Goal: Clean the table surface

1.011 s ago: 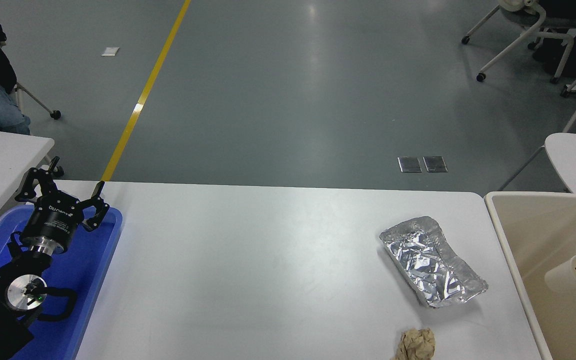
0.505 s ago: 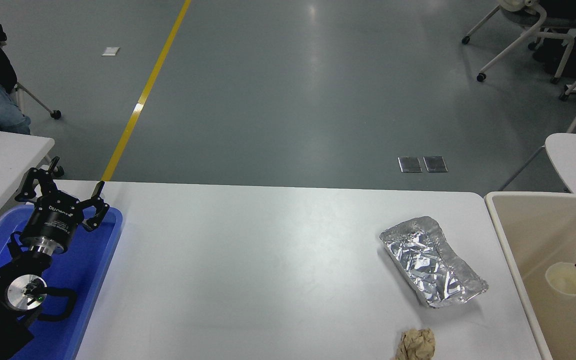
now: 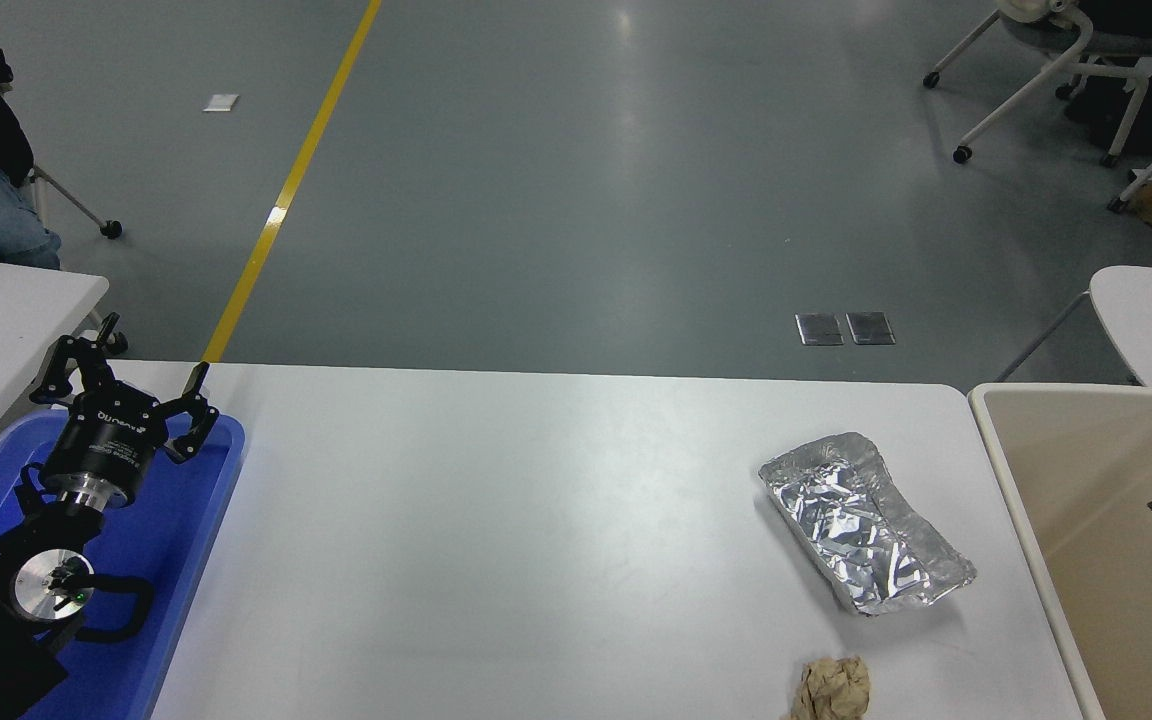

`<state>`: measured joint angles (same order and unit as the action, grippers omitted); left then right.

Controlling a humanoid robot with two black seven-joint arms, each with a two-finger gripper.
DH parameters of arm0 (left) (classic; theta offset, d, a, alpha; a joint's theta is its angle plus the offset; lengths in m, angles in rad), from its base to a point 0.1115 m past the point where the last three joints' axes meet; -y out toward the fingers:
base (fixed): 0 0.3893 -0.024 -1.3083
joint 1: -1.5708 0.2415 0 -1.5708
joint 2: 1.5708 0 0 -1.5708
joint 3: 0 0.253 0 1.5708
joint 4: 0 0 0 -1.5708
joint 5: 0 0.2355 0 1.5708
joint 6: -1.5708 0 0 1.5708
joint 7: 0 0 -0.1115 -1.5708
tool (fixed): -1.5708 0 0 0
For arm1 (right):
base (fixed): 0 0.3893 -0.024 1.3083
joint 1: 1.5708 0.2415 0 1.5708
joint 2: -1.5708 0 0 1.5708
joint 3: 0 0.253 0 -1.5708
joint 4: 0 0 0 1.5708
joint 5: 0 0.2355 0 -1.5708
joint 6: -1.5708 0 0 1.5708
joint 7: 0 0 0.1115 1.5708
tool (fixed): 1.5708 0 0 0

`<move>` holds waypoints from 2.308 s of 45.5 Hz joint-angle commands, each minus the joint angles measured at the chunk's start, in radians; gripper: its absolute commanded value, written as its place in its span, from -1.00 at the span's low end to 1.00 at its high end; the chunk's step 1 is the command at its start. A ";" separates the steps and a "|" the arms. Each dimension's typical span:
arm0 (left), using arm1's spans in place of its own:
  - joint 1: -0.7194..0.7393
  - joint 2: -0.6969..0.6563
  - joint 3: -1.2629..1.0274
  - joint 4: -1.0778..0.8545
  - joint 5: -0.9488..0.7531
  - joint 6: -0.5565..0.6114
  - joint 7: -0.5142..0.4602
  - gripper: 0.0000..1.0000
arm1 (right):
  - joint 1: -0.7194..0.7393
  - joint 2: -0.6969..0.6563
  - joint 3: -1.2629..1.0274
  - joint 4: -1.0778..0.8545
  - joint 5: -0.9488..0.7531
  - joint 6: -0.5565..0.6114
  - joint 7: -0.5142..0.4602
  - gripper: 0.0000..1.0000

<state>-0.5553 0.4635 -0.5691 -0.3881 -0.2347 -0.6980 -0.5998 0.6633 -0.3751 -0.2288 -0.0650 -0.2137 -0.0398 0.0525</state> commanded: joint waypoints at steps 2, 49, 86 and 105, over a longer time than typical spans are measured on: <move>0.000 0.001 0.000 0.000 0.000 0.000 0.000 1.00 | 0.071 -0.005 0.181 0.002 0.002 0.000 -0.003 0.96; 0.000 0.001 0.000 0.000 0.000 0.000 0.000 1.00 | 0.346 -0.047 0.341 0.013 0.062 -0.002 0.173 0.96; 0.000 0.001 0.000 0.000 0.000 0.000 0.000 1.00 | 0.553 0.010 0.512 0.354 0.113 0.006 0.176 0.97; 0.000 0.000 0.000 0.000 0.000 0.000 0.000 1.00 | 0.374 -0.085 0.809 0.737 0.093 0.024 0.184 0.98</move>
<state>-0.5553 0.4635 -0.5691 -0.3880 -0.2347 -0.6980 -0.5998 1.1367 -0.4382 0.4125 0.5245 -0.1146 -0.0321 0.2279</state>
